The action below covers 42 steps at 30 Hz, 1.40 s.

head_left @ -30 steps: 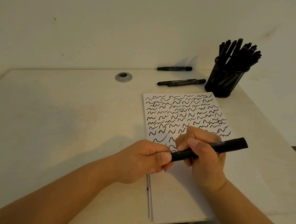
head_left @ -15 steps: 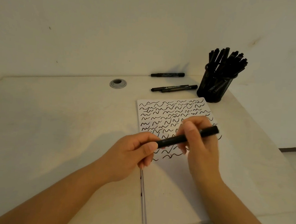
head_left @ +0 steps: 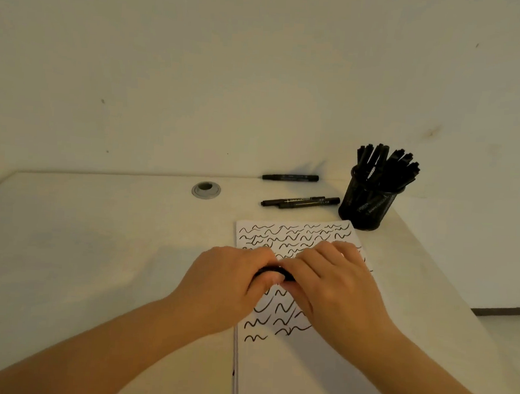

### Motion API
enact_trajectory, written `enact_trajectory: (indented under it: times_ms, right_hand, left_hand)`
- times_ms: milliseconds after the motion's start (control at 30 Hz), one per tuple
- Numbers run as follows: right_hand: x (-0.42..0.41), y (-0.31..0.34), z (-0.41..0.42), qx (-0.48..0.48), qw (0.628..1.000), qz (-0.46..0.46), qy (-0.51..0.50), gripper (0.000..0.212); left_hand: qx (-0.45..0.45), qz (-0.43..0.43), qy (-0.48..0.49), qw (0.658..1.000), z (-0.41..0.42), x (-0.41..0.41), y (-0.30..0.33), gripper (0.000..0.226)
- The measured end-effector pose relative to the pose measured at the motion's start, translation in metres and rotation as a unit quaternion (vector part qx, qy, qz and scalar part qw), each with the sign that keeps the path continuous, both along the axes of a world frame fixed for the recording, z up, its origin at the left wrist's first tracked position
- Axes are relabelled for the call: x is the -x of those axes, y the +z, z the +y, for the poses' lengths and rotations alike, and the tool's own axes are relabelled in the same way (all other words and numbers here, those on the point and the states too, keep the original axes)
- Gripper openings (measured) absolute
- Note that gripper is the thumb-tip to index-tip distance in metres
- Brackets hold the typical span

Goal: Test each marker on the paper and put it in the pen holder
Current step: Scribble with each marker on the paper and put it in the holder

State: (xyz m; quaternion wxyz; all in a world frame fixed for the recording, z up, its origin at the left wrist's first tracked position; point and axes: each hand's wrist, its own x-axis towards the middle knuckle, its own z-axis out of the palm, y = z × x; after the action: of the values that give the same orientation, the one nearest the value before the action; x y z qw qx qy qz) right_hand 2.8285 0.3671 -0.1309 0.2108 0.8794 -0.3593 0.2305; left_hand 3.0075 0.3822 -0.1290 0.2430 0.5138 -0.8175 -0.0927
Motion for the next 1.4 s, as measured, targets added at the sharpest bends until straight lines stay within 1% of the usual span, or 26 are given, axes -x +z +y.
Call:
enact_trajectory:
  times_ms: [67, 133, 233, 300, 400, 533, 633, 700, 767, 867, 933, 1067, 1167, 1233, 1300, 1367, 1400]
  right_hand:
    - [0.003, 0.008, -0.01, -0.026, 0.999, 0.018, -0.007, 0.022]
    - [0.006, 0.018, -0.02, -0.056, 0.998, 0.004, -0.023, 0.016]
    - [0.011, 0.033, -0.039, -0.097, 0.991, -0.072, -0.057, 0.014]
    - [0.016, 0.042, -0.055, -0.117, 0.977, -0.149, -0.096, 0.018]
    - [0.027, 0.051, -0.078, -0.135, 0.939, -0.288, -0.131, 0.024]
    - [0.05, 0.063, -0.106, -0.152, 0.855, -0.482, -0.116, 0.017]
    - [0.066, 0.068, -0.123, -0.124, 0.803, -0.57, -0.122, 0.019]
    - [0.073, 0.066, -0.132, -0.122, 0.782, -0.598, -0.125, 0.025]
    - [0.077, 0.061, -0.137, -0.114, 0.786, -0.593, -0.129, 0.034]
    - [0.081, 0.054, -0.143, -0.101, 0.805, -0.571, -0.123, 0.05]
    - [0.081, 0.05, -0.147, -0.108, 0.817, -0.554, -0.118, 0.055]
    - [0.079, 0.035, -0.149, -0.149, 0.847, -0.494, -0.128, 0.048]
    - [0.076, 0.024, -0.15, -0.177, 0.852, -0.474, -0.136, 0.044]
    - [0.075, 0.019, -0.151, -0.177, 0.858, -0.461, -0.139, 0.04]
    - [0.073, 0.014, -0.151, -0.164, 0.879, -0.424, -0.145, 0.035]
    - [0.072, 0.008, -0.15, -0.147, 0.902, -0.374, -0.155, 0.032]
    - [0.072, 0.006, -0.15, -0.143, 0.908, -0.361, -0.159, 0.032]
  left_hand:
    - [0.058, -0.054, -0.007, 0.997, -0.012, 0.005, 0.008, 0.025]
    - [0.076, -0.072, 0.003, 0.994, -0.028, 0.009, 0.019, 0.033]
    - [0.048, -0.035, 0.013, 0.998, -0.059, 0.016, 0.036, 0.042]
    - [0.04, -0.021, 0.025, 0.999, -0.085, 0.019, 0.042, 0.041]
    - [0.003, -0.048, 0.058, 0.997, -0.13, 0.02, 0.037, 0.031]
    - [-0.04, -0.105, 0.074, 0.991, -0.184, 0.021, 0.019, 0.032]
    - [-0.024, -0.125, 0.101, 0.987, -0.212, 0.015, 0.008, 0.03]
    - [-0.006, -0.113, 0.122, 0.986, -0.223, 0.008, 0.001, 0.032]
    - [0.009, -0.113, 0.135, 0.984, -0.23, 0.002, -0.009, 0.032]
    - [0.014, -0.145, 0.128, 0.981, -0.238, -0.001, -0.021, 0.033]
    - [0.007, -0.161, 0.129, 0.978, -0.242, -0.002, -0.025, 0.034]
    - [0.003, -0.189, 0.132, 0.973, -0.247, -0.004, -0.034, 0.034]
    - [0.007, -0.179, 0.138, 0.974, -0.25, -0.005, -0.039, 0.034]
    - [0.021, -0.166, 0.144, 0.975, -0.251, -0.006, -0.043, 0.033]
    - [0.036, -0.157, 0.151, 0.975, -0.252, -0.007, -0.046, 0.033]
    - [0.031, -0.149, 0.156, 0.976, -0.254, -0.008, -0.048, 0.033]
    - [0.026, -0.146, 0.159, 0.976, -0.255, -0.007, -0.048, 0.033]
